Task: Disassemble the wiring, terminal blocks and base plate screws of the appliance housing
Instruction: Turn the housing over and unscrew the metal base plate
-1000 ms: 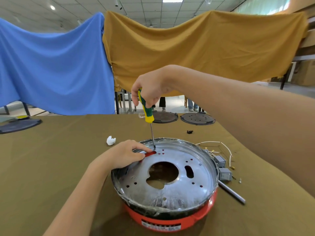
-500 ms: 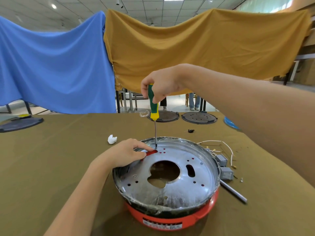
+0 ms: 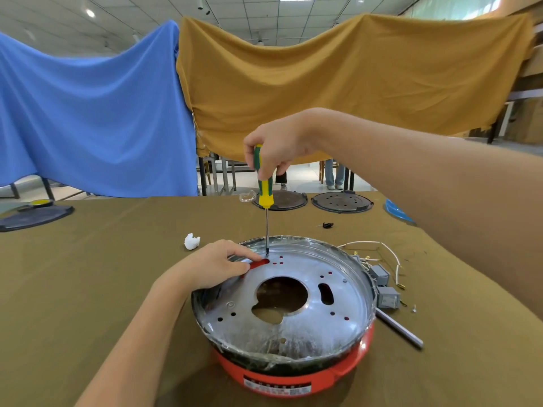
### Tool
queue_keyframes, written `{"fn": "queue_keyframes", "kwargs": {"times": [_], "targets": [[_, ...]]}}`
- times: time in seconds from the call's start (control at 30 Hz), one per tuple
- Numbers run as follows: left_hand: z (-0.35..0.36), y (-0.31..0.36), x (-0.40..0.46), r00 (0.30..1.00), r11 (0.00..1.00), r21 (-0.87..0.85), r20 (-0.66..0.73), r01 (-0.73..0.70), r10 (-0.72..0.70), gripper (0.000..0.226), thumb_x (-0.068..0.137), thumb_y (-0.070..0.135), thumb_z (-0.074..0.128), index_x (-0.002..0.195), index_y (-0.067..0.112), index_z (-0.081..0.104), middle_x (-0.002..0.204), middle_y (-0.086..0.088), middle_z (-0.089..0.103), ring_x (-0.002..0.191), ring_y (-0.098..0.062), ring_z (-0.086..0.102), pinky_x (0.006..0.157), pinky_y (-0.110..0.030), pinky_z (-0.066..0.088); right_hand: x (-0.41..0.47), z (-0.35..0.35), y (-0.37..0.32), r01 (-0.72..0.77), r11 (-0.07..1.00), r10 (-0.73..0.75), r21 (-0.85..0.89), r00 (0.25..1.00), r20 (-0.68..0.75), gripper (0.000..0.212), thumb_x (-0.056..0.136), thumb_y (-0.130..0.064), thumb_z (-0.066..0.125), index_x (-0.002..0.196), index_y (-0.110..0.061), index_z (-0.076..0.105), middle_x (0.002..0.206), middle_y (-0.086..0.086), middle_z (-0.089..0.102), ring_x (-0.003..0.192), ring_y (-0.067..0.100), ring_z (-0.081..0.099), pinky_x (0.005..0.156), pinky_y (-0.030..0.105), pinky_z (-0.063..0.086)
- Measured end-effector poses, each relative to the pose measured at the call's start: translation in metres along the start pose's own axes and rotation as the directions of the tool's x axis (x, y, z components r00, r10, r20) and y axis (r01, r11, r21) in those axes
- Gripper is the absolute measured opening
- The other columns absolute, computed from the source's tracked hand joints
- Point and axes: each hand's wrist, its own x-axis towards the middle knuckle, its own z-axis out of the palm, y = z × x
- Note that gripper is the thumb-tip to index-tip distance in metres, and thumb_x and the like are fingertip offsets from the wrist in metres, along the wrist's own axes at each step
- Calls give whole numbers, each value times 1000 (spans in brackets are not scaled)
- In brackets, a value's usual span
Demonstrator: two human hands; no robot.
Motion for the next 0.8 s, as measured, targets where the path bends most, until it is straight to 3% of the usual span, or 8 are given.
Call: {"fn": "queue_keyframes", "kwargs": {"times": [0.1,0.17,0.27,0.33,0.53,0.63,0.73,0.8], "targets": [[0,-1,1,1000,1000,12,-1,-4,4,34,99,23,55,112,53,64,103,43,46,104,8,46,91,-20,32,-1,5,0,47,982,-45,183,999,-19,28,84,12,61,92,-14,63,95,5,54,84,19,53,63,22,53],[-1,-1,1,1000,1000,12,3,7,-7,31,99,25,55,116,49,65,104,42,46,105,6,45,92,-21,32,0,6,1,0,983,9,183,999,-48,15,90,-11,70,102,-16,63,101,0,57,92,16,57,73,30,57],[0,-1,1,1000,1000,6,10,16,-16,32,99,24,55,115,51,64,109,37,49,108,4,45,92,-22,32,2,7,2,-185,970,171,-156,980,-98,53,92,-67,52,97,-15,51,93,3,61,84,20,66,66,33,55],[-1,0,1,1000,1000,5,8,25,-25,32,99,24,55,117,49,65,117,29,52,113,0,46,95,-23,33,6,8,4,-255,843,143,-473,955,-261,64,94,-72,39,88,-9,49,82,2,58,72,20,58,62,33,43],[-1,-1,-1,1000,1000,13,-1,20,-20,30,99,27,55,115,51,64,120,22,53,116,-4,46,93,-24,33,7,-1,2,-58,991,53,-119,998,-41,6,96,-15,60,100,-15,56,97,7,56,74,18,52,57,23,48],[-1,-1,-1,1000,1000,16,-3,20,-20,31,99,26,56,114,52,64,121,23,53,116,-3,46,91,-23,33,3,1,-3,8,999,-7,31,1000,-24,28,82,11,58,88,-16,62,91,5,54,76,17,51,52,17,48],[0,-2,-1,1000,1000,16,-3,25,-25,32,99,25,56,119,47,66,128,20,54,118,-2,46,93,-23,32,2,6,-9,-41,998,38,-52,998,-49,15,93,-28,68,98,-18,59,99,5,62,85,19,63,67,28,56],[0,-1,-1,1000,1000,8,2,27,-27,32,99,25,56,119,47,66,129,18,54,119,-4,47,95,-24,33,4,11,-13,-177,907,135,-383,982,-134,49,96,-63,49,89,-15,54,86,7,60,73,20,61,61,31,50]]}}
